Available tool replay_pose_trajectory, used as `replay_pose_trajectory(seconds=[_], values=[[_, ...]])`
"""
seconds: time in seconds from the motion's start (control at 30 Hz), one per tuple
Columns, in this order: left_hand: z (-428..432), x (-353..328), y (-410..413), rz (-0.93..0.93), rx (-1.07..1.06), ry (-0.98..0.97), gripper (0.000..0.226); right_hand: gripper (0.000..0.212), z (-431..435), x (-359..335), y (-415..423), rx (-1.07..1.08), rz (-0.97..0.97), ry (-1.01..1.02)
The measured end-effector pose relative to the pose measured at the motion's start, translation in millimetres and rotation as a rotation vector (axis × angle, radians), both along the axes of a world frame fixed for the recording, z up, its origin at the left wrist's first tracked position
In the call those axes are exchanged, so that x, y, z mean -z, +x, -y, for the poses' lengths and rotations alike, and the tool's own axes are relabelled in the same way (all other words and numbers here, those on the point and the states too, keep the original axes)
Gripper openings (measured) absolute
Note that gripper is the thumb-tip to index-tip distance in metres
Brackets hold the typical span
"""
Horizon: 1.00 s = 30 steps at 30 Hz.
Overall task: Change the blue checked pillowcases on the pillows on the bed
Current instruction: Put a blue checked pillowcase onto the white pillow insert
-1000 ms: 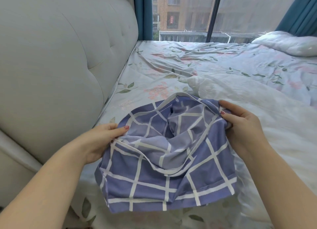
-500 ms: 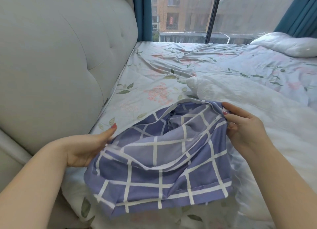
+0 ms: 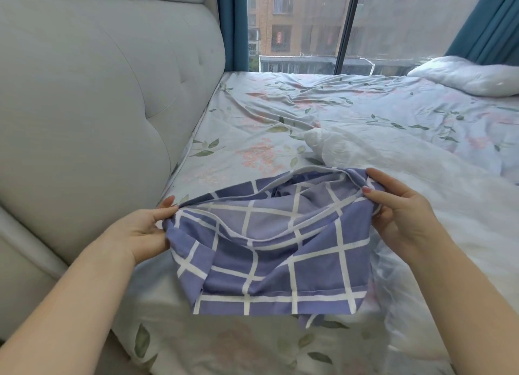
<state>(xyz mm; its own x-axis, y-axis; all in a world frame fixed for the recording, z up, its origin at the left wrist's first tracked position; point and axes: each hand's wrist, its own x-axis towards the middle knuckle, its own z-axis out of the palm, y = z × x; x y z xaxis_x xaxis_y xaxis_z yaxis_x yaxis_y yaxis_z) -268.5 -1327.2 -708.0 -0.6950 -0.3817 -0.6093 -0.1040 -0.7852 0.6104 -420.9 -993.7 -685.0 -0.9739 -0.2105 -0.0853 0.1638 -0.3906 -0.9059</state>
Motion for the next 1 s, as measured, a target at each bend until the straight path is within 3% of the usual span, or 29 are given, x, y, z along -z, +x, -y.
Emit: replay_pose_trajectory(seconds=[0.17, 0.27, 0.5, 0.73, 0.87, 1.0], values=[[-8.2, -5.8, 4.6, 0.029, 0.069, -0.034, 0.008, 0.033, -10.2, -4.1, -3.3, 0.023, -0.005, -0.065], [-14.4, -9.3, 6.2, 0.02, 0.168, -0.071, 0.02, 0.034, -16.4, -3.0, -6.4, 0.052, 0.005, -0.082], [-8.8, -6.1, 6.2, -0.038, 0.157, -0.143, 0.029, 0.038, -23.3, 7.7, -13.7, 0.034, -0.037, 0.038], [-11.9, -9.6, 3.8, -0.015, 0.11, -0.497, 0.022, 0.029, -29.1, 10.3, -10.8, -0.045, -0.018, 0.229], [-12.4, -13.0, 7.7, -0.071, 0.156, -0.568, 0.026, 0.024, -37.9, 9.5, -11.9, -0.013, -0.092, 0.361], [-15.3, -13.8, 10.0, -0.101, 0.139, -0.668, 0.038, 0.03, -47.4, 3.5, -10.5, -0.008, -0.18, 0.324]])
